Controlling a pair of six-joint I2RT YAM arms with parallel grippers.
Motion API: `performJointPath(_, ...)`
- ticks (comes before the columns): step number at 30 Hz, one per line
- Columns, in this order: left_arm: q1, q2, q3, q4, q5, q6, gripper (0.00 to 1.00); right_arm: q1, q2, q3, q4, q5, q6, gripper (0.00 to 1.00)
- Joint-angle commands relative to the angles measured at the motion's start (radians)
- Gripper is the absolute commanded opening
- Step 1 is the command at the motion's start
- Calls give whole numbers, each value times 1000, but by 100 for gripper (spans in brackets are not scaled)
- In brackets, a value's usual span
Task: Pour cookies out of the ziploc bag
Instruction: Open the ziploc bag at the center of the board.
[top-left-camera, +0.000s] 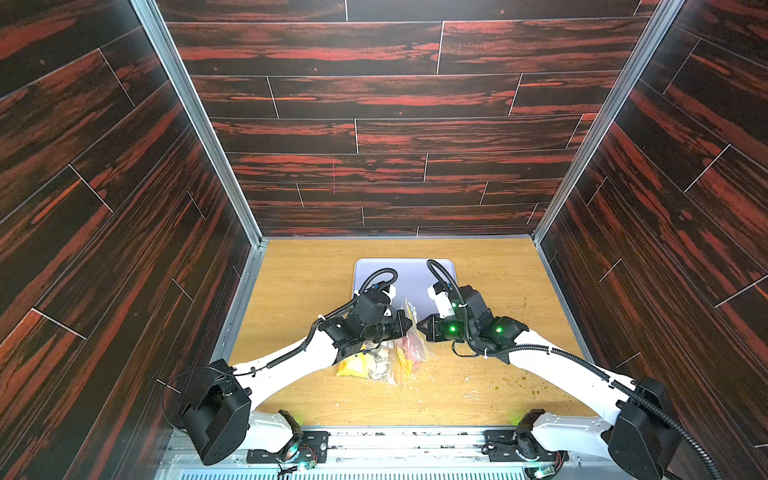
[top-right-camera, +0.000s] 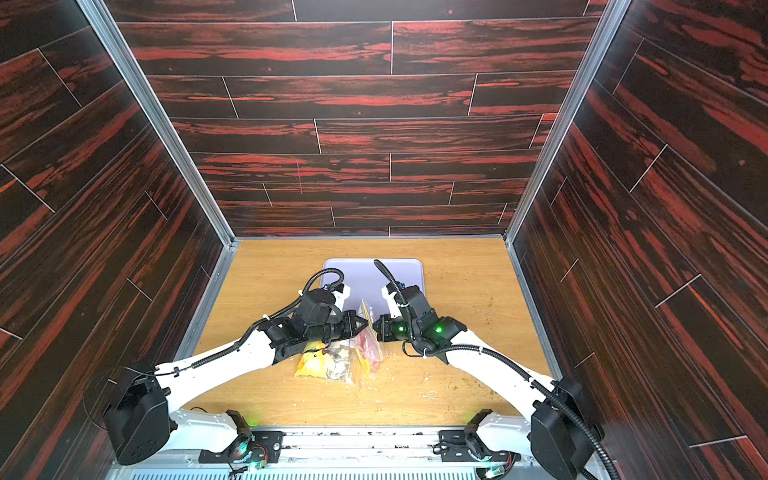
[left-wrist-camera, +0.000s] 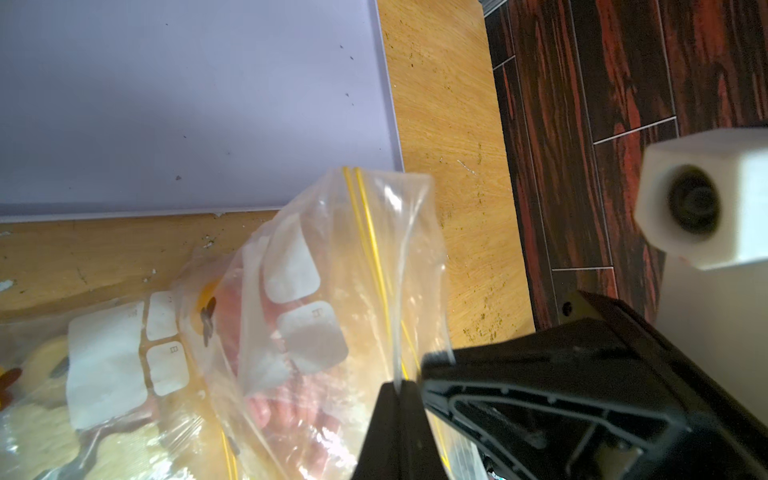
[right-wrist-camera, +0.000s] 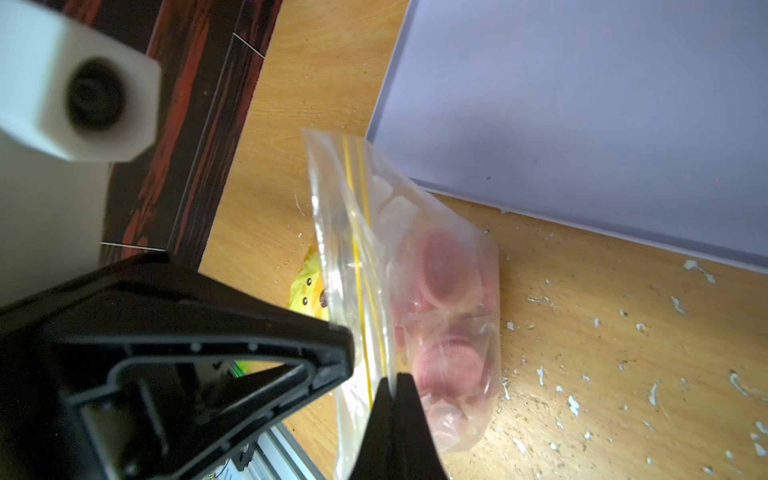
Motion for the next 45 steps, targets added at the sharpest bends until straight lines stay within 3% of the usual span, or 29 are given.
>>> performJointPath(1,4,1,35,-31,27,14,0,-5,23,30,-38,75,10,0)
performJointPath(12,12,-19,29,-53,22,17,0,-5,12,35,-90,187,46,0)
performJointPath(45,14,-74,91,-137,13,26,0,-5,-46,78,-157,192,-3,3)
